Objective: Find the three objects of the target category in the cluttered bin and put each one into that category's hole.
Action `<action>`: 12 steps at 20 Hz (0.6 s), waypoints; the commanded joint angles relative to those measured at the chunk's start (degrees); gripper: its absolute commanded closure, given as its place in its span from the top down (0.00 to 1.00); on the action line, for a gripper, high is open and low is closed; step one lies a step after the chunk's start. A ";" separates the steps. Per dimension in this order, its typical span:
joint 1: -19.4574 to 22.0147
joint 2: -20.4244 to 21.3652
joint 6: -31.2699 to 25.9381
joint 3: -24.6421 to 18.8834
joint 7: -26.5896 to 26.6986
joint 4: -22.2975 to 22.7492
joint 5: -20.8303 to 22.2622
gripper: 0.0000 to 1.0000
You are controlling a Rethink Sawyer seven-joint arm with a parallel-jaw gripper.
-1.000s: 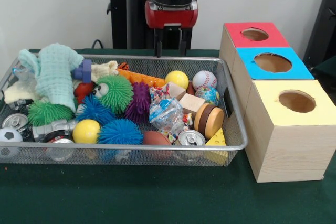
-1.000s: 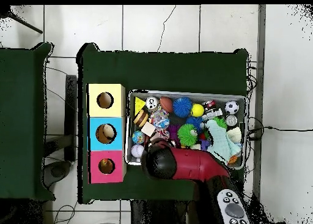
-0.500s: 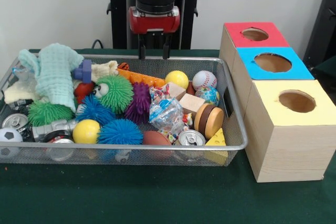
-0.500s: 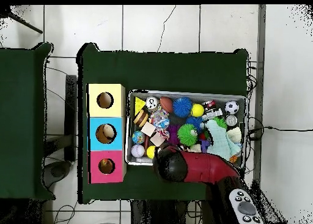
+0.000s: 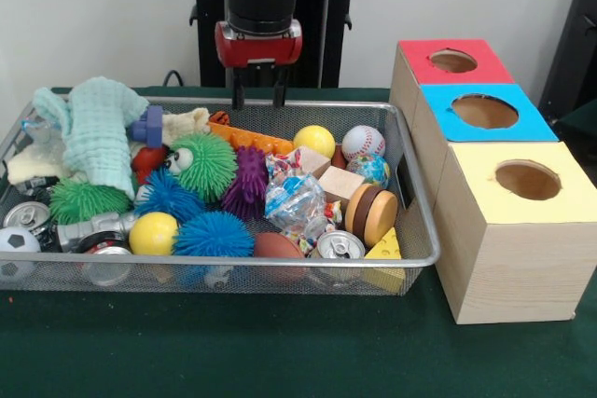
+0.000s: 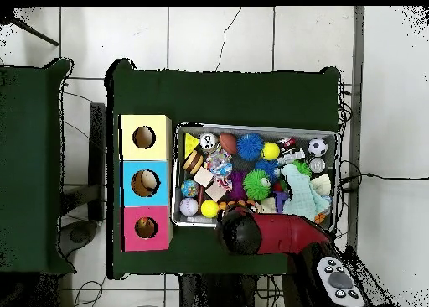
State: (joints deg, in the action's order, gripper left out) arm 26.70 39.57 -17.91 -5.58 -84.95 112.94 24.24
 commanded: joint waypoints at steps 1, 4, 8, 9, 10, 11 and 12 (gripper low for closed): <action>0.31 -7.10 6.83 1.12 -4.69 -0.67 6.66 1.00; 1.32 -9.31 8.32 1.53 -3.99 -1.83 9.04 1.00; 3.05 -11.38 8.98 1.85 -3.09 -2.84 11.50 1.00; 4.05 -11.49 9.68 1.42 -2.84 -2.71 12.15 1.00; 5.55 -11.05 9.86 0.48 -2.25 -2.29 12.65 1.00; 7.05 -10.61 10.05 -0.47 -1.66 -1.87 13.15 1.00; 8.87 -9.78 10.15 -1.92 -0.83 -1.05 13.56 1.00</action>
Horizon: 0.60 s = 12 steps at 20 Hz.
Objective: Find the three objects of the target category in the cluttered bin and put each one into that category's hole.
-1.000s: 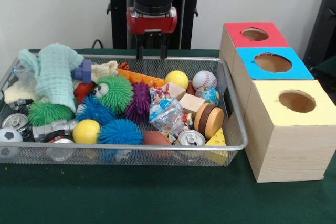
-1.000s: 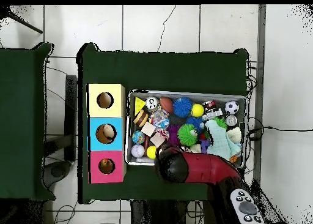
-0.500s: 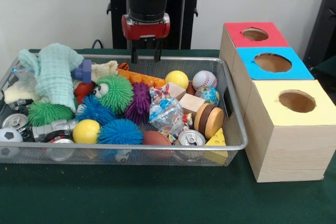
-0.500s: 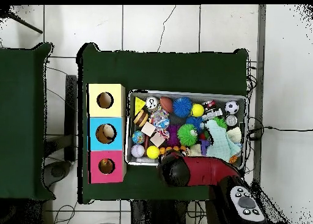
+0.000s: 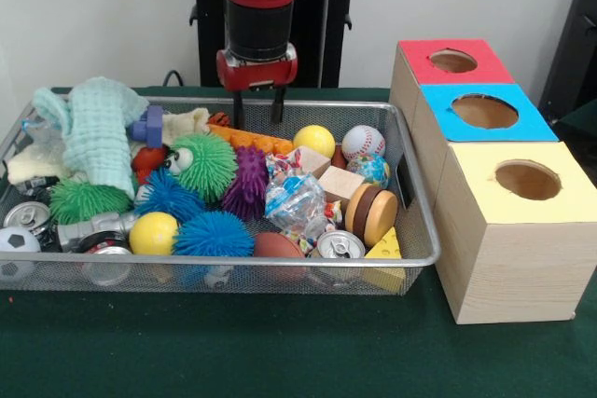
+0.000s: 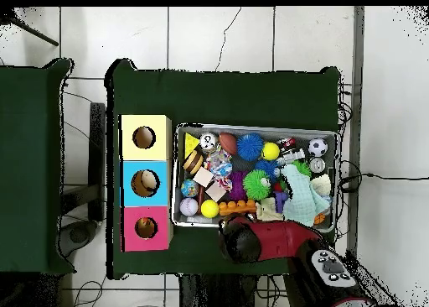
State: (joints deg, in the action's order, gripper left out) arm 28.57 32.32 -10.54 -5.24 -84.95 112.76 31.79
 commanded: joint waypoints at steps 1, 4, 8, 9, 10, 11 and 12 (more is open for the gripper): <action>8.22 -1.11 1.69 -3.52 0.05 -0.13 5.90 1.00; 10.45 4.43 -2.58 -5.69 1.74 2.76 4.90 1.00; 13.70 12.90 -8.33 -9.74 5.35 6.87 2.72 1.00; 14.64 14.22 -9.09 -10.96 5.97 7.55 2.28 1.00; 14.93 15.15 -9.67 -11.41 6.21 7.75 2.27 1.00; 15.22 16.08 -10.26 -11.86 6.45 7.95 2.26 1.00; 15.08 16.31 -10.41 -11.86 6.36 7.78 2.75 1.00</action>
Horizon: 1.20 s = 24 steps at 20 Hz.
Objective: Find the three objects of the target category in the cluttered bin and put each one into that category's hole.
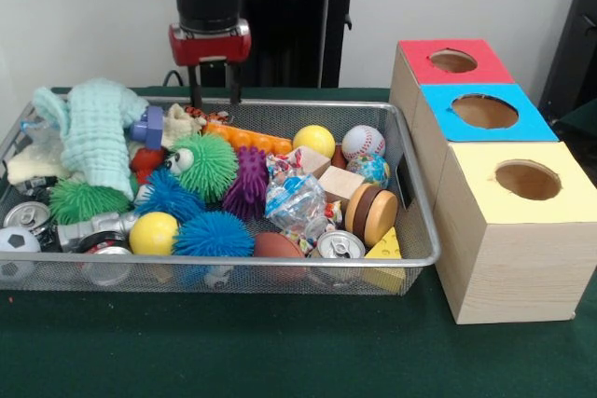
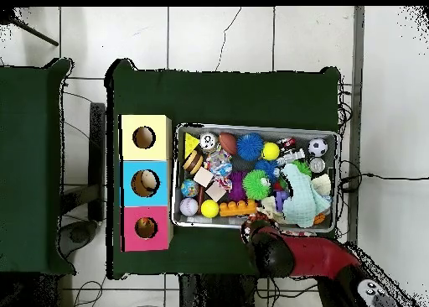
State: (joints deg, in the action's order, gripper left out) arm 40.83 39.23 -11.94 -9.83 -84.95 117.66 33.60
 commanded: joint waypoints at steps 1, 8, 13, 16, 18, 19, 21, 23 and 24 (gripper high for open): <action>2.70 9.60 -9.16 -7.08 6.21 2.80 1.50 1.00; 1.18 9.75 -9.09 -6.57 3.88 2.31 3.01 1.00; -0.14 8.69 -7.99 -6.17 1.94 1.73 3.23 1.00; -1.65 7.72 -7.30 -5.67 0.40 1.14 2.98 1.00; -2.42 7.02 -6.59 -5.31 -0.40 0.76 2.95 1.00; -2.83 6.61 -6.42 -5.20 -0.72 0.28 2.79 1.00; -3.71 5.47 -5.75 -4.72 -1.43 -0.84 2.78 1.00; -4.64 3.45 -4.38 -3.77 -2.32 -2.35 3.31 1.00; -5.02 2.37 -3.69 -3.15 -2.49 -3.20 3.91 1.00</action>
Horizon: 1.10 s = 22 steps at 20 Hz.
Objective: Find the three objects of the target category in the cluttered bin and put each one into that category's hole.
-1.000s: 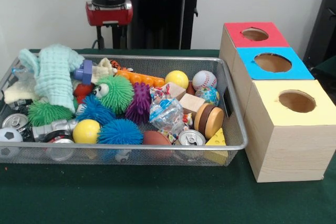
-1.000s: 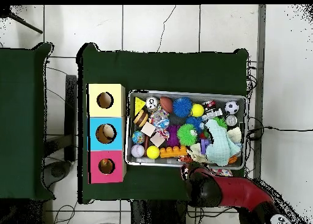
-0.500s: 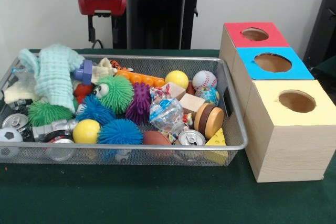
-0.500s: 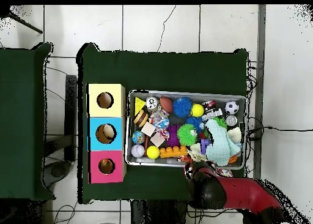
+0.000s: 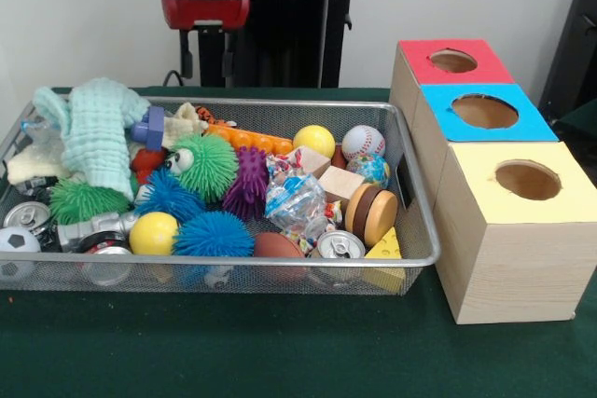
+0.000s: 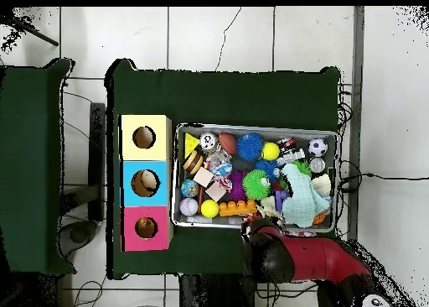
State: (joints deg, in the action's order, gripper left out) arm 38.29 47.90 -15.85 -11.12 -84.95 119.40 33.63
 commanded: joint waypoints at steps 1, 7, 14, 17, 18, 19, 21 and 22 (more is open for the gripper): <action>-2.91 -7.37 0.70 -1.20 -2.71 -5.76 4.39 1.00; 0.70 -8.00 1.43 -1.70 -0.30 -5.01 6.69 1.00; 3.96 -6.20 -0.31 -2.35 1.34 -3.56 8.46 1.00; 5.52 -4.77 -1.63 -3.05 2.51 -2.65 8.93 1.00; 5.81 -4.21 -1.98 -3.07 2.66 -2.27 9.08 1.00; 5.85 -3.87 -2.44 -3.12 2.71 -2.25 9.18 1.00; 5.12 -4.35 -2.11 -2.65 1.64 -2.78 9.72 1.00; 3.97 -5.60 -0.99 -2.05 0.07 -3.66 10.14 1.00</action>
State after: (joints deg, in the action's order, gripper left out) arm 43.24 43.28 -15.84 -11.04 -84.95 118.61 40.19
